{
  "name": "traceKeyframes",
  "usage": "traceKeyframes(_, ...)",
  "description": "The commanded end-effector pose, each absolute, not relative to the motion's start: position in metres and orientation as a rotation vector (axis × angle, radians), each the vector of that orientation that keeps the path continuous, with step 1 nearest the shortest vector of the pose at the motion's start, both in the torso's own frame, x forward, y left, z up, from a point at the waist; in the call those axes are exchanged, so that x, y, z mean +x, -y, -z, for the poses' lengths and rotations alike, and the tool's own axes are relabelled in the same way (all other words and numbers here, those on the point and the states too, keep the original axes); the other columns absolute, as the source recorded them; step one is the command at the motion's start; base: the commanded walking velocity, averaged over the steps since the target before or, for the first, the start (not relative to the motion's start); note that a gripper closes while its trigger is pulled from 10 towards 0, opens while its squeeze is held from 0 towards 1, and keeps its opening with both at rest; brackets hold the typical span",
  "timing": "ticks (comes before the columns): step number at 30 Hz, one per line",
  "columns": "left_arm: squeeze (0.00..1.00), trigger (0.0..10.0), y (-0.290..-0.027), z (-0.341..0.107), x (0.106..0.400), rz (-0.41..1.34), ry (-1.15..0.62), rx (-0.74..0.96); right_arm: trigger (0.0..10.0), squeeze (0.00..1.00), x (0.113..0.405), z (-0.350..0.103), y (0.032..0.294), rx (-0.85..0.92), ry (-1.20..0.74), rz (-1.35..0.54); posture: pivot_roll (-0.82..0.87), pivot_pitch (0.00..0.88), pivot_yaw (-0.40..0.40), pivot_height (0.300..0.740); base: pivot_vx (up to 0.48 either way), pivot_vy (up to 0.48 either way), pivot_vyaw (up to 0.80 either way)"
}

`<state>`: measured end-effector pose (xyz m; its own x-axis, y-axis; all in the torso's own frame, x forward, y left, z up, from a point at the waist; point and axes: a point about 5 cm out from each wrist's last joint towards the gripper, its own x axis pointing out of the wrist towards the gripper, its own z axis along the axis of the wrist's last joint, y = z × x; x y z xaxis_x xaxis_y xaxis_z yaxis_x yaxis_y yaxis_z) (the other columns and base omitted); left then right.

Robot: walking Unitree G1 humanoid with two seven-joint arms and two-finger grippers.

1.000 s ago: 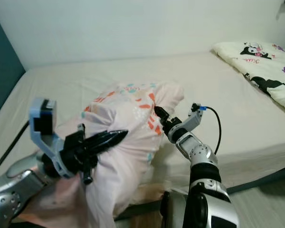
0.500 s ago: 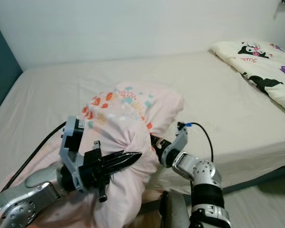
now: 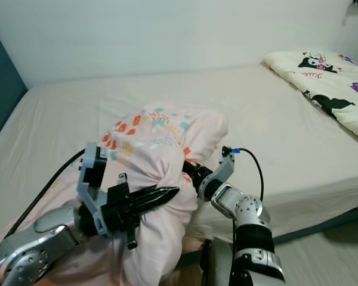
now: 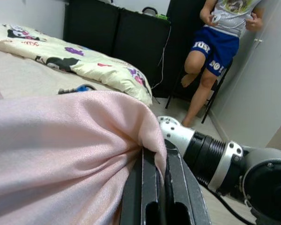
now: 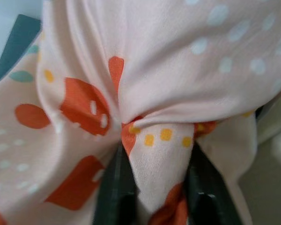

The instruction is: Clean up the room

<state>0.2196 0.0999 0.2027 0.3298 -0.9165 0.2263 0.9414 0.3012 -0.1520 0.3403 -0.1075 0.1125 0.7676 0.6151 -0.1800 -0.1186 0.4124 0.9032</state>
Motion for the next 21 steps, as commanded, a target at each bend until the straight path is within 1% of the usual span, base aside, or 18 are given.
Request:
traceKeyframes(1,0.00,0.0,-0.093,-0.205,0.217,1.282,0.133,-0.295,0.0,0.00,0.341,-0.112,0.100,1.058,-0.565,-0.516,0.06,0.072,-0.078,0.535,0.000,0.000,0.00)
traceKeyframes(4,0.00,0.0,-0.093,-0.203,0.219,1.263,0.134,-0.291,0.0,0.00,0.347,-0.116,0.103,1.041,-0.518,-0.499,0.06,0.072,-0.078,0.535,0.000,0.000,0.00)
traceKeyframes(5,0.00,0.0,-0.095,-0.205,0.229,1.195,0.161,-0.268,0.0,0.00,0.356,-0.126,0.108,1.009,-0.438,-0.492,0.06,0.076,-0.083,0.535,0.000,0.000,0.00)
traceKeyframes(6,0.00,0.0,-0.095,-0.205,0.229,1.195,0.161,-0.268,0.0,0.00,0.356,-0.126,0.108,1.009,-0.438,-0.492,0.06,0.076,-0.083,0.535,0.000,0.000,0.00)
traceKeyframes(7,0.00,0.0,-0.097,-0.207,0.237,1.131,0.188,-0.248,0.0,0.00,0.364,-0.136,0.112,0.985,-0.368,-0.488,0.06,0.077,-0.083,0.535,0.000,0.000,0.00)
traceKeyframes(8,0.00,0.0,-0.097,-0.207,0.237,1.131,0.188,-0.248,0.0,0.00,0.364,-0.136,0.112,0.985,-0.368,-0.488,0.06,0.077,-0.083,0.535,0.000,0.000,0.00)
traceKeyframes(9,0.00,0.0,-0.102,-0.213,0.252,1.025,0.236,-0.215,0.0,0.00,0.374,-0.149,0.115,0.956,-0.292,-0.482,0.07,0.075,-0.089,0.535,0.000,0.000,0.00)
traceKeyframes(10,0.00,0.0,-0.102,-0.213,0.252,1.025,0.236,-0.215,0.0,0.00,0.374,-0.149,0.115,0.956,-0.292,-0.482,0.07,0.075,-0.089,0.535,0.000,0.000,0.00)
traceKeyframes(12,0.00,0.0,-0.117,-0.238,0.297,0.697,0.355,-0.117,0.0,0.00,0.398,-0.191,0.118,0.955,-0.130,-0.472,0.10,0.074,-0.111,0.535,0.000,0.000,0.00)
traceKeyframes(14,0.00,0.0,-0.117,-0.238,0.297,0.697,0.355,-0.117,0.0,0.00,0.398,-0.191,0.118,0.955,-0.130,-0.472,0.10,0.074,-0.111,0.535,0.000,0.000,0.00)
traceKeyframes(15,0.00,0.0,-0.123,-0.249,0.311,0.586,0.396,-0.091,0.0,0.00,0.404,-0.207,0.118,0.959,-0.078,-0.473,0.10,0.074,-0.111,0.535,0.000,0.000,0.00)
traceKeyframes(17,0.00,0.0,-0.123,-0.249,0.311,0.586,0.396,-0.091,0.0,0.00,0.404,-0.207,0.118,0.959,-0.078,-0.473,0.10,0.074,-0.111,0.535,0.000,0.000,0.00)
traceKeyframes(18,0.00,0.0,-0.131,-0.273,0.327,0.458,0.473,-0.048,0.0,0.00,0.413,-0.235,0.114,0.959,0.005,-0.488,0.13,0.075,-0.132,0.535,0.000,0.000,0.00)
traceKeyframes(19,0.00,0.0,-0.139,-0.298,0.337,0.356,0.546,0.013,0.0,0.00,0.417,-0.263,0.107,0.951,0.076,-0.521,0.14,0.079,-0.144,0.535,0.000,0.000,0.00)
traceKeyframes(20,0.00,0.0,-0.143,-0.314,0.341,0.295,0.595,0.051,0.0,0.00,0.419,-0.280,0.103,0.945,0.121,-0.544,0.15,0.080,-0.146,0.535,0.000,0.000,0.00)
traceKeyframes(21,0.00,0.0,-0.143,-0.314,0.341,0.295,0.595,0.051,0.0,0.00,0.419,-0.280,0.103,0.945,0.121,-0.544,0.15,0.080,-0.146,0.535,0.000,0.000,0.00)
